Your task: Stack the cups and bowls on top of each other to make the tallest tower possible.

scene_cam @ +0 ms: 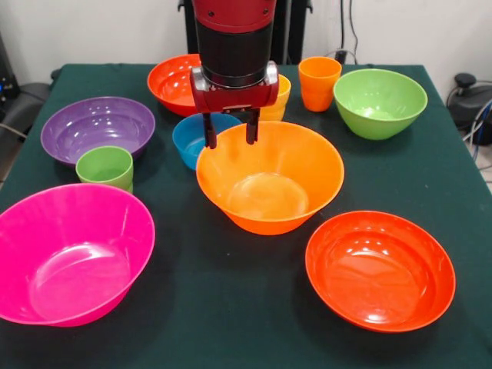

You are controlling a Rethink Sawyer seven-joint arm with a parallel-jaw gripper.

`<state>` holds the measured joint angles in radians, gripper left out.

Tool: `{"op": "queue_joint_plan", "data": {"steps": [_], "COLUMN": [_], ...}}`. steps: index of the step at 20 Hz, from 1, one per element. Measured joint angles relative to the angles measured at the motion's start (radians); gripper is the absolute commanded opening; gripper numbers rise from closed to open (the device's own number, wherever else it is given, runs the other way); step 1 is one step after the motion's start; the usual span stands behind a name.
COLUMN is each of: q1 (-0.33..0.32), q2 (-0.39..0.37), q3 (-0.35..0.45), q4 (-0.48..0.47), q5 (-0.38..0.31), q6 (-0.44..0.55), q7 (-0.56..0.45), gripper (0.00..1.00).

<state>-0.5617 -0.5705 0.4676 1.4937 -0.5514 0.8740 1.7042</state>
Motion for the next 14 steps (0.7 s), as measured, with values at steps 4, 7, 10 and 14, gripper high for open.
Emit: {"op": "queue_joint_plan", "data": {"steps": [4, 7, 10, 14], "q1": [0.0, 0.0, 0.0, 0.0], "q2": [0.0, -0.001, -0.006, -0.027], "q3": [0.001, 0.004, 0.011, 0.034], "q4": [0.005, 0.007, 0.016, 0.043], "q5": [-0.005, -0.01, -0.013, -0.013], "q6": [0.0, 0.0, 0.0, 0.0], "q7": [0.0, 0.0, 0.0, 0.0], "gripper": [1.0, 1.0, 1.0, 1.0]}}
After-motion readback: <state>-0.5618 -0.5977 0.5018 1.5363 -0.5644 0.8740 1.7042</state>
